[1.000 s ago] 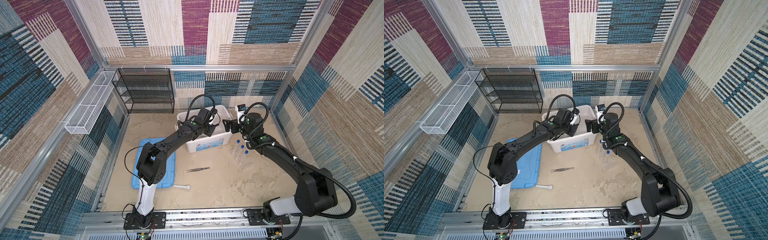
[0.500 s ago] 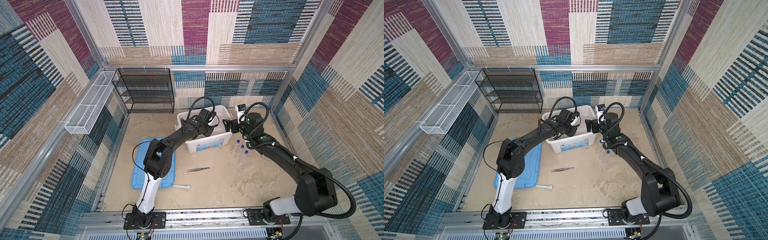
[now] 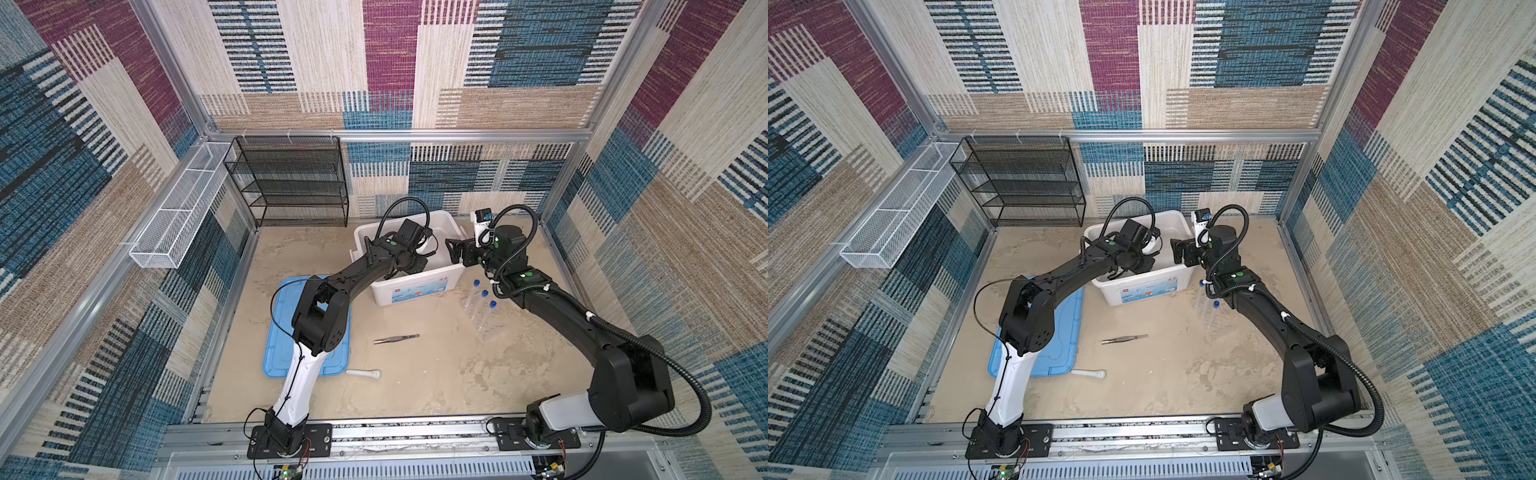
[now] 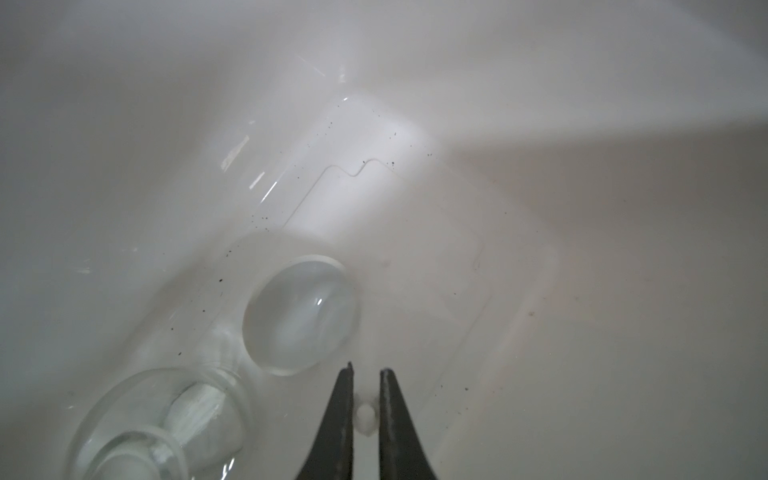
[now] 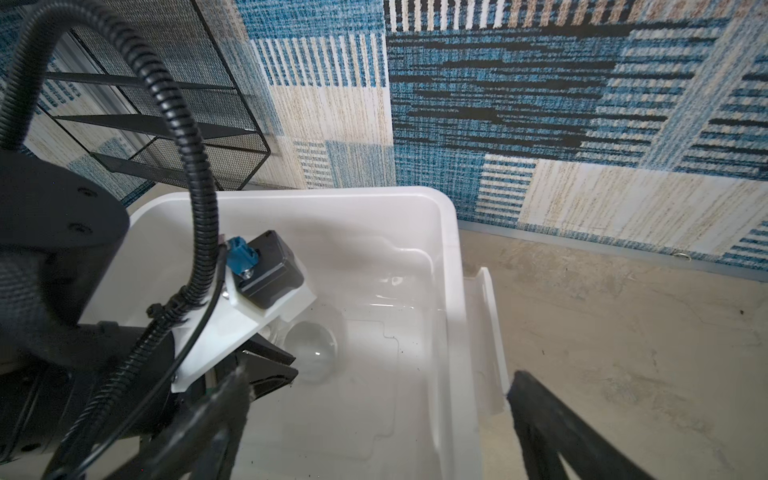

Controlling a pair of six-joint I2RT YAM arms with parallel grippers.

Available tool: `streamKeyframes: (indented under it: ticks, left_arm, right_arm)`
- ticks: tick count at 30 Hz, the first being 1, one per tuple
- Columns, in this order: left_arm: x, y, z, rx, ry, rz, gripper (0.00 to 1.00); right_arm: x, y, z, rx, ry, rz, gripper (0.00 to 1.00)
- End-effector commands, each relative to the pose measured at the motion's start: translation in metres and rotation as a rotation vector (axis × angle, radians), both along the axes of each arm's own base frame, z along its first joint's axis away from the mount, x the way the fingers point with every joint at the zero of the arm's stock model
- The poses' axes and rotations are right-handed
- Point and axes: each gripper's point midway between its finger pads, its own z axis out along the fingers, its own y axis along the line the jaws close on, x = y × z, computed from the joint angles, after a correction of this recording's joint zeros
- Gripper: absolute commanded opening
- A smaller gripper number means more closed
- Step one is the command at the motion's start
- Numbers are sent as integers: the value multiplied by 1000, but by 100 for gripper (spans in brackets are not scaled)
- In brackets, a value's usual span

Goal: Organize the chemistry lab equipment
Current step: 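Lower the beaker into the bin and open the left gripper, then withdraw the left gripper while moving the right gripper down to the steel tweezers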

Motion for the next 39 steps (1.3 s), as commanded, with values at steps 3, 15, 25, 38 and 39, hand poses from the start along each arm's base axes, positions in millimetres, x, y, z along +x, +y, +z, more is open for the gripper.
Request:
streamKeyframes:
  ticks: [3, 15, 25, 38, 39]
  left_arm:
    - [-9, 4, -11, 23, 52, -17, 5]
    - [-15, -1, 0, -15, 63, -34, 31]
    - [-16, 1, 23, -45, 30, -16, 56]
    - [-24, 17, 126, -197, -192, 41, 83]
    - [-26, 19, 133, -209, -207, 45, 84]
  right_arm:
    - [1, 2, 5, 20, -17, 8, 99]
    - [-14, 11, 1, 26, 7, 81, 99]
    - [-35, 18, 4, 44, -6, 156, 93]
    - [-93, 65, -12, -41, -11, 335, 85]
    - [-98, 70, -14, -43, -9, 356, 84]
